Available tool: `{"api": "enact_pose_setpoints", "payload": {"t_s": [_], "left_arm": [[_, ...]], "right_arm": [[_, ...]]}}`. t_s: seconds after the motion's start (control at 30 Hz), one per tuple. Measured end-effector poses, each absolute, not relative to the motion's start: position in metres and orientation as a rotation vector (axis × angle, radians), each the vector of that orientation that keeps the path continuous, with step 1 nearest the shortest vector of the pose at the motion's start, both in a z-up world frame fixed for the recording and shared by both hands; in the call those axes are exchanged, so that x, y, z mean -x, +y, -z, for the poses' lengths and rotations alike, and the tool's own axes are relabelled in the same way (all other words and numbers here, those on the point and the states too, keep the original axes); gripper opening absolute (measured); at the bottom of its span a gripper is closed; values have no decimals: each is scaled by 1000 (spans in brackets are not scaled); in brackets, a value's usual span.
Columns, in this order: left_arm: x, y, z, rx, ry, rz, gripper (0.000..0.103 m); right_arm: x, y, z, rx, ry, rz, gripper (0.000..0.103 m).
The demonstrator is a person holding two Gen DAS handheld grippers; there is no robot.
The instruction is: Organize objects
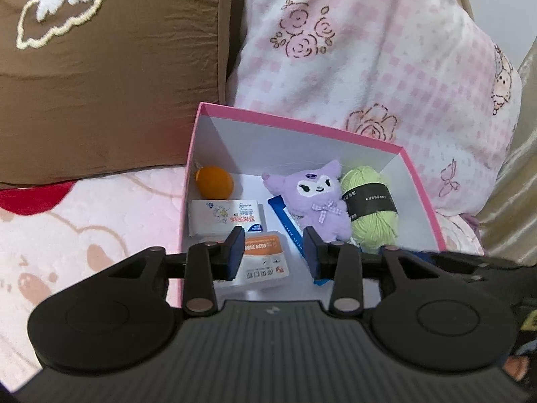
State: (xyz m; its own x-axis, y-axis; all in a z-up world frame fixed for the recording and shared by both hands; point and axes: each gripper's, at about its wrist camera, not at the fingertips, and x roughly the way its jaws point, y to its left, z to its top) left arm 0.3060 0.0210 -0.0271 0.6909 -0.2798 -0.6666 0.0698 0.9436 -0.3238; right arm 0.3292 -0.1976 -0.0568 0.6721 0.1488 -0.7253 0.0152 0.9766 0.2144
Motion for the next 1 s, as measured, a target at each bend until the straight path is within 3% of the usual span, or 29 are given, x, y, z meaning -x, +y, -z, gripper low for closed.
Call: {"api": "enact_pose_setpoints", "payload": {"t_s": [0.3,0.53,1.0], "left_arm": [[-267,30,1,297,805,122,63],[-241,32,-33,245,825,133,66],[-188,20,-80,146,828,135,88]], "right_arm": [[-273,-191,4,-154,692,-59,52],[-250,-193,-21,-99,689,-59,58],[-197,-190,-58,-59,695,-31,88]]}}
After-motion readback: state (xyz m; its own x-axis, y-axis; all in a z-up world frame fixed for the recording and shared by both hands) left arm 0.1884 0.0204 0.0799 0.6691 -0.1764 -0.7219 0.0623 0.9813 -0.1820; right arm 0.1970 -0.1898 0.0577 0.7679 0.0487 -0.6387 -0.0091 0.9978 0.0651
